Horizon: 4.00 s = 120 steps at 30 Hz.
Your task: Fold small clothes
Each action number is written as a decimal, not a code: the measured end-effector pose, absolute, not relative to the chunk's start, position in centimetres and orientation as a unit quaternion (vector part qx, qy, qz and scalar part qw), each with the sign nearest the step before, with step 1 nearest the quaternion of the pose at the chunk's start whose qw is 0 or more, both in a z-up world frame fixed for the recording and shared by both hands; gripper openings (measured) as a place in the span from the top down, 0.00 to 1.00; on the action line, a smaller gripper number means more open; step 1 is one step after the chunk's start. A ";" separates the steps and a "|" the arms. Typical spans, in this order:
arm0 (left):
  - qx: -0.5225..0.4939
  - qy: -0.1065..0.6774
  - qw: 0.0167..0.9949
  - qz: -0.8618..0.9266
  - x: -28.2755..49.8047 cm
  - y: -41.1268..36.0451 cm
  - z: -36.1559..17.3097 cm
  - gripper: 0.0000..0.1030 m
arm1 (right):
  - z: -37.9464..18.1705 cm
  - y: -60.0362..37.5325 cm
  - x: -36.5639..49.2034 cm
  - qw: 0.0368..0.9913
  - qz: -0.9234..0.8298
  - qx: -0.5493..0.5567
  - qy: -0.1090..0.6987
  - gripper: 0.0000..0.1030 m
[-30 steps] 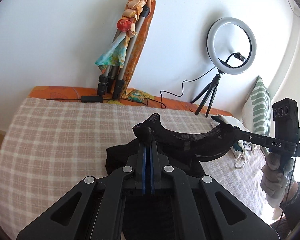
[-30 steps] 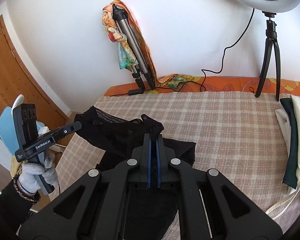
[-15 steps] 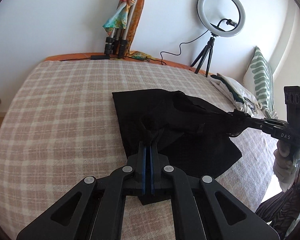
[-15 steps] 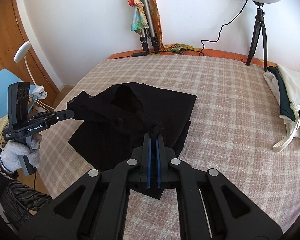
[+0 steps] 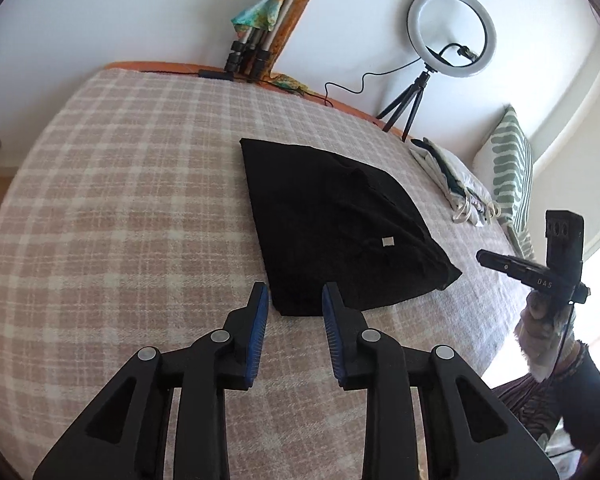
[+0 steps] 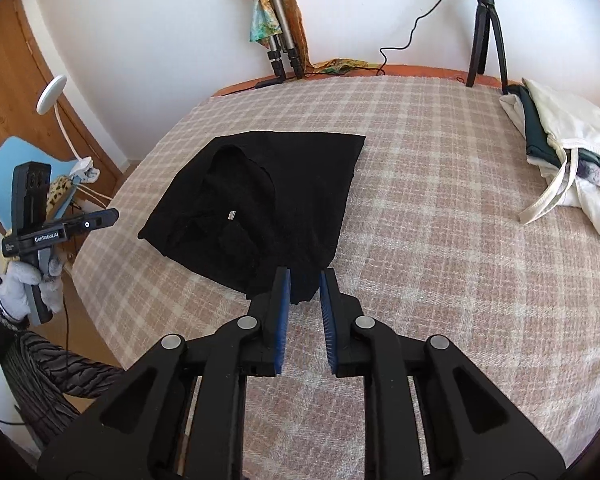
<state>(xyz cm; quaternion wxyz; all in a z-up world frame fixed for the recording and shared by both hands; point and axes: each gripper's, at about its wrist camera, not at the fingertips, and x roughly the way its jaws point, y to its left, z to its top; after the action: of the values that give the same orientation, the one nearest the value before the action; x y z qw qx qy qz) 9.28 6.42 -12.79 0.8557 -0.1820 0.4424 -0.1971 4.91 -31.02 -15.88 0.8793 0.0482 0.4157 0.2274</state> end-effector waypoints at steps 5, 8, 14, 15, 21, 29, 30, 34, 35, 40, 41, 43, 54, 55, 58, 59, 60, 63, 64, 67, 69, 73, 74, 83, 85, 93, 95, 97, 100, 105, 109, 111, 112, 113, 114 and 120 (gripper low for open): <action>-0.267 0.484 0.807 -0.208 10.5 5.6 -15.0 0.73 | -17.4 -31.7 7.0 0.852 0.232 0.142 0.448 0.77; -0.258 0.499 0.802 -0.203 10.8 4.7 -15.4 0.73 | -18.7 -31.1 7.8 0.843 0.224 0.144 0.467 0.77; -0.293 0.495 0.792 -0.205 11.2 5.1 -15.9 0.73 | -20.3 -30.5 8.2 0.828 0.225 0.161 0.487 0.77; -0.296 0.492 0.792 -0.206 11.3 5.2 -15.9 0.73 | -20.4 -30.4 8.2 0.830 0.221 0.158 0.488 0.77; -0.294 0.484 0.795 -0.218 11.5 4.9 -15.8 0.86 | -20.5 -30.9 8.2 0.822 0.225 0.180 0.492 0.77; -0.299 0.502 0.788 -0.193 11.7 4.8 -16.6 0.85 | -20.7 -31.1 8.3 0.824 0.212 0.172 0.496 0.68; -0.298 0.499 0.790 -0.196 11.8 4.8 -16.5 0.85 | -20.7 -31.0 8.2 0.824 0.213 0.171 0.496 0.68; -0.273 0.494 0.800 -0.205 11.8 3.8 -16.3 0.90 | -20.7 -30.6 8.1 0.823 0.215 0.167 0.499 0.68; -0.269 0.494 0.801 -0.207 11.9 3.7 -16.2 0.95 | -20.8 -30.5 8.1 0.821 0.215 0.168 0.501 0.68; -0.273 0.485 0.804 -0.209 11.8 4.3 -15.6 0.97 | -20.9 -29.8 8.1 0.816 0.232 0.168 0.502 0.72; -0.275 0.480 0.806 -0.208 11.8 4.6 -15.3 0.97 | -20.7 -29.7 8.1 0.816 0.234 0.170 0.500 0.87; -0.284 0.468 0.810 -0.210 11.7 5.4 -14.6 0.98 | -20.0 -29.7 8.0 0.821 0.236 0.176 0.489 0.90; -0.301 0.471 0.805 -0.200 10.7 7.0 -15.5 0.98 | -18.7 -30.3 7.7 0.823 0.250 0.182 0.477 0.92; -0.300 0.465 0.808 -0.203 10.6 7.1 -15.1 0.98 | -18.3 -30.4 7.6 0.827 0.253 0.180 0.469 0.92; -0.261 0.472 0.819 -0.194 10.4 6.6 -15.2 0.98 | -18.3 -30.8 7.6 0.835 0.237 0.162 0.470 0.92; -0.246 0.483 0.820 -0.185 10.4 6.3 -15.8 0.98 | -18.8 -30.7 7.6 0.836 0.224 0.149 0.479 0.92; -0.238 0.492 0.818 -0.179 10.5 6.2 -16.3 0.98 | -19.4 -30.6 7.7 0.838 0.209 0.132 0.486 0.91; -0.217 0.508 0.814 -0.180 10.5 6.0 -16.5 0.94 | -19.7 -30.4 7.6 0.841 0.205 0.088 0.493 0.88; -0.204 0.507 0.818 -0.179 10.5 6.0 -16.0 0.87 | -19.3 -30.6 7.5 0.845 0.207 0.080 0.486 0.86; -0.190 0.484 0.838 -0.169 10.3 6.8 -14.3 0.80 | -17.5 -31.8 7.7 0.858 0.218 0.087 0.458 0.66; -0.202 0.472 0.842 -0.167 10.9 7.5 -13.6 0.80 | -16.4 -32.7 8.6 0.863 0.226 0.109 0.439 0.55; -0.237 0.462 0.839 -0.162 13.7 8.3 -13.2 0.78 | -15.4 -33.4 11.8 0.870 0.216 0.134 0.422 0.55; -0.241 0.460 0.839 -0.163 14.5 8.3 -13.2 0.78 | -15.3 -33.3 12.8 0.869 0.217 0.140 0.422 0.55; -0.280 0.464 0.825 -0.161 22.5 8.4 -14.8 0.70 | -16.2 -31.4 19.9 0.859 0.210 0.154 0.440 0.55; -0.293 0.467 0.819 -0.158 23.6 8.8 -15.7 0.70 | -17.0 -30.9 21.1 0.856 0.208 0.153 0.448 0.55; -0.329 0.473 0.800 -0.166 26.5 8.7 -17.8 0.70 | -19.0 -29.7 24.4 0.843 0.208 0.166 0.468 0.55; -0.321 0.472 0.803 -0.173 26.9 8.2 -17.8 0.70 | -19.1 -29.6 24.8 0.840 0.210 0.175 0.468 0.55; -0.319 0.471 0.803 -0.181 27.2 7.8 -17.9 0.72 | -19.2 -29.5 25.2 0.840 0.211 0.178 0.467 0.57; -0.309 0.470 0.806 -0.185 27.4 7.4 -18.0 0.76 | -19.6 -29.4 25.6 0.837 0.212 0.180 0.471 0.70; -0.290 0.461 0.818 -0.182 27.3 7.0 -17.8 0.96 | -20.0 -29.3 25.9 0.836 0.210 0.185 0.472 0.91; -0.282 0.449 0.831 -0.169 27.2 7.2 -17.3 0.99 | -19.5 -29.0 25.7 0.851 0.193 0.165 0.460 0.94; -0.271 0.445 0.838 -0.162 27.2 7.2 -17.1 0.99 | -19.0 -28.7 25.5 0.860 0.184 0.151 0.451 0.95; -0.267 0.444 0.840 -0.159 27.3 7.3 -17.0 0.99 | -18.9 -28.6 25.5 0.862 0.181 0.150 0.450 0.95; -0.266 0.444 0.842 -0.155 27.3 7.4 -17.1 0.99 | -19.0 -28.6 25.6 0.862 0.177 0.152 0.450 0.95; -0.267 0.444 0.842 -0.152 27.3 7.5 -17.3 0.99 | -19.1 -28.5 25.6 0.862 0.174 0.151 0.451 0.95; -0.278 0.437 0.841 -0.154 27.3 7.9 -17.1 0.99 | -19.3 -28.2 25.9 0.864 0.159 0.145 0.456 0.95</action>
<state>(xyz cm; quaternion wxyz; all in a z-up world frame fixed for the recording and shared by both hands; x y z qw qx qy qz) 27.31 7.94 -17.08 0.8414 -0.2782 0.4369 -0.1540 25.86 -28.24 -19.33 0.8637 0.1446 0.4557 0.1594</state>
